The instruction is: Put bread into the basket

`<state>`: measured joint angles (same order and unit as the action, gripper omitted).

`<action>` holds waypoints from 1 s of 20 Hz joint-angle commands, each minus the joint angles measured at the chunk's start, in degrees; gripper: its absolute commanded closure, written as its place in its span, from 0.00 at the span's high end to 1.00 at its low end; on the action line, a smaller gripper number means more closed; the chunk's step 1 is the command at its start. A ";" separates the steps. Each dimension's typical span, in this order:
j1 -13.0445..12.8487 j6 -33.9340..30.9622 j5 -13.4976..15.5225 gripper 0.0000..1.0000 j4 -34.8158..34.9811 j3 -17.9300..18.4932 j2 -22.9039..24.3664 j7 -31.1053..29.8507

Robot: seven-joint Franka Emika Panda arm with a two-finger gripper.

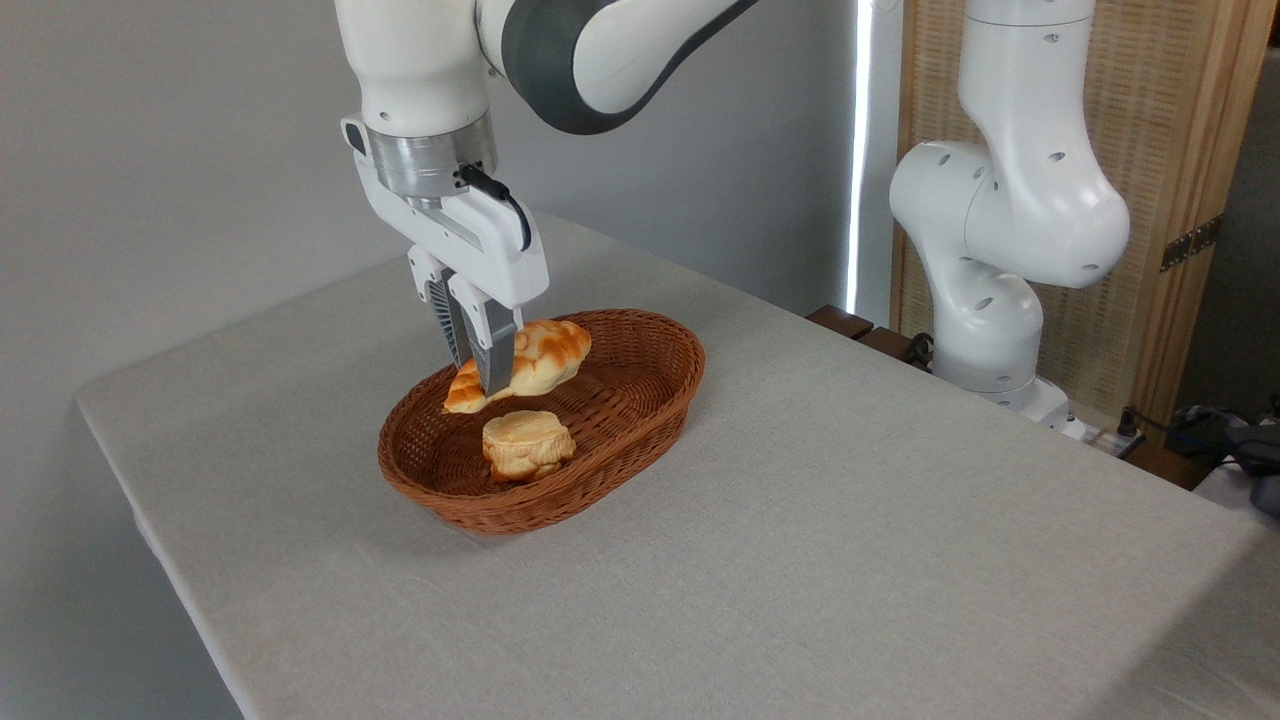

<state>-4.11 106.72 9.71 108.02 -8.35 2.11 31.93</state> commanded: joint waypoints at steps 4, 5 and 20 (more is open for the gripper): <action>0.25 -1.52 -1.53 1.00 -0.44 0.09 0.18 0.24; 0.33 -1.52 -1.53 1.00 -0.53 0.09 0.18 0.24; 0.78 4.46 -6.45 1.00 -0.88 7.47 0.26 3.92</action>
<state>-3.02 110.69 3.80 107.30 -2.02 2.16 33.00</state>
